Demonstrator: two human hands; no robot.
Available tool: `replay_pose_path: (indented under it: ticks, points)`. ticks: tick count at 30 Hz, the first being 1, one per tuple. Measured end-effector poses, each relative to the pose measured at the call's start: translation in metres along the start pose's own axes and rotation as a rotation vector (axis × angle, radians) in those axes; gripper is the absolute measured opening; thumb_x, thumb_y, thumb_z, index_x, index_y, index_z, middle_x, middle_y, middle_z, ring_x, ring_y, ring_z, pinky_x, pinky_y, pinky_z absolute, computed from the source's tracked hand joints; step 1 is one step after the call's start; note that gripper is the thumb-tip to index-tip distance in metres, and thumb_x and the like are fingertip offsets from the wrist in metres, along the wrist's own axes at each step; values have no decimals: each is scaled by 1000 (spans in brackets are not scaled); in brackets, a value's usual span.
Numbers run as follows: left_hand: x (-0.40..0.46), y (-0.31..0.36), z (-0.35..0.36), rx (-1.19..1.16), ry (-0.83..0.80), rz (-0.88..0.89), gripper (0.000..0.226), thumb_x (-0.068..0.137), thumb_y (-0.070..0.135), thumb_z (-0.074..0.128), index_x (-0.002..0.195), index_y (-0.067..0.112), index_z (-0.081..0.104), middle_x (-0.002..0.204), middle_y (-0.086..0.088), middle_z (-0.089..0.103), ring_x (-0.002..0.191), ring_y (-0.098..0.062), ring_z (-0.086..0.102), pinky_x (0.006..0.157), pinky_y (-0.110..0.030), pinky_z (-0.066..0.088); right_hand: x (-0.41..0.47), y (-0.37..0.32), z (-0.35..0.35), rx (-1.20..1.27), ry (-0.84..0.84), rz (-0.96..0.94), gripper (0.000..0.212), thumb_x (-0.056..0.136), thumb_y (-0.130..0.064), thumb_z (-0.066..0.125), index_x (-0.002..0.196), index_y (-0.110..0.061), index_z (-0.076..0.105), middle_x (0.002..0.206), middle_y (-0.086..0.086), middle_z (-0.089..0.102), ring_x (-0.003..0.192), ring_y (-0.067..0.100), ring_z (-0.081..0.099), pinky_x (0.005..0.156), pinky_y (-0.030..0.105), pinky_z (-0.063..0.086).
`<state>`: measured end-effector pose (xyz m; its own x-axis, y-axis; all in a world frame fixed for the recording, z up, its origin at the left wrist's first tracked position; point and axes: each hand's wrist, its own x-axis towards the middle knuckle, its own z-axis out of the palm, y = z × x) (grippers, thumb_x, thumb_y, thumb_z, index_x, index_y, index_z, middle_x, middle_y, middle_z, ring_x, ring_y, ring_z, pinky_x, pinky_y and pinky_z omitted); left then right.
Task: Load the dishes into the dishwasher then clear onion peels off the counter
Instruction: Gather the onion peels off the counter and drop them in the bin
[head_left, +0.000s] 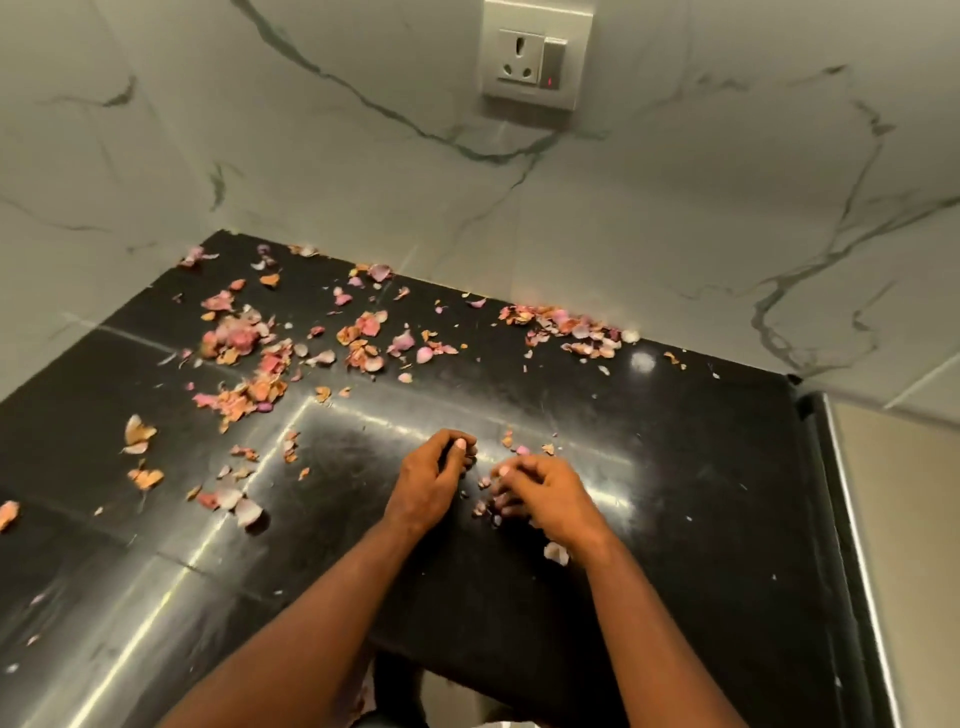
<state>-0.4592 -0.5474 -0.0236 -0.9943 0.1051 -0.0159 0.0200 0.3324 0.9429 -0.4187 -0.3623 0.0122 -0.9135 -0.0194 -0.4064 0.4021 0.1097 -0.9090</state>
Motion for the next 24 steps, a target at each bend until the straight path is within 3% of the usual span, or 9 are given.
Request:
replay_pose_path:
  ticks: [2, 4, 5, 7, 10, 13, 17, 19, 24]
  points:
    - [2, -7, -5, -120, 10, 2, 21, 109, 16, 51, 103, 13, 70, 92, -5, 76, 84, -23, 74, 79, -36, 63, 12, -8, -5, -111, 276, -148, 14, 102, -23, 64, 102, -21, 78, 89, 3, 79, 81, 15, 74, 73, 27, 60]
    - [5, -12, -10, -264, 46, -58, 28, 111, 19, 46, 103, 7, 69, 92, -13, 76, 82, -34, 73, 75, -37, 62, 27, -9, -11, -397, 449, -215, 23, 100, -32, 64, 120, -27, 75, 117, 0, 75, 101, 9, 70, 88, 15, 53]
    - [7, -13, -12, -334, 60, -98, 32, 112, 22, 44, 103, 4, 68, 92, -15, 75, 82, -36, 73, 75, -38, 62, 36, -6, -11, -544, 435, -188, 39, 102, -39, 62, 137, -24, 66, 142, 5, 63, 124, 14, 61, 104, 16, 46]
    - [11, -16, -16, -462, 89, -167, 40, 113, 27, 39, 105, -1, 66, 93, -20, 75, 81, -36, 72, 75, -38, 62, 52, 4, 1, -753, 310, -72, 78, 102, -63, 48, 163, -17, 30, 172, 12, 16, 159, 26, 15, 128, 37, 15]
    - [17, -17, -21, -598, 106, -231, 48, 113, 34, 36, 107, -4, 65, 96, -26, 73, 81, -34, 70, 75, -36, 60, 61, 24, 30, -981, 256, -96, 99, 93, -84, 25, 167, -22, 1, 171, 9, -19, 158, 24, -21, 127, 42, -11]
    - [16, -18, -22, -650, 126, -245, 51, 113, 37, 34, 105, -2, 66, 93, -24, 74, 78, -31, 70, 71, -33, 60, 48, 38, 54, -1112, 145, -314, 91, 96, -79, 28, 167, -27, 9, 172, 1, -12, 159, 20, -13, 129, 40, -4]
    - [17, -20, -22, -639, 131, -237, 53, 112, 41, 34, 103, -1, 66, 91, -23, 74, 76, -30, 70, 67, -31, 58, 37, 56, 52, -1068, 220, -626, 54, 106, -45, 44, 152, -17, 53, 161, 6, 45, 150, 23, 41, 122, 44, 37]
    - [17, -19, -21, -628, 122, -235, 53, 112, 40, 34, 103, -1, 66, 91, -22, 74, 76, -29, 70, 65, -30, 58, 35, 63, 40, -1029, 307, -686, 42, 105, -33, 50, 139, -14, 67, 147, 5, 61, 139, 21, 55, 115, 41, 46]
    - [15, -12, -21, -631, 103, -234, 52, 113, 36, 32, 104, -3, 65, 91, -22, 73, 75, -26, 70, 64, -27, 59, 30, 60, 14, -951, 483, -661, 25, 94, -8, 74, 118, -10, 78, 122, 4, 75, 118, 21, 64, 104, 40, 55]
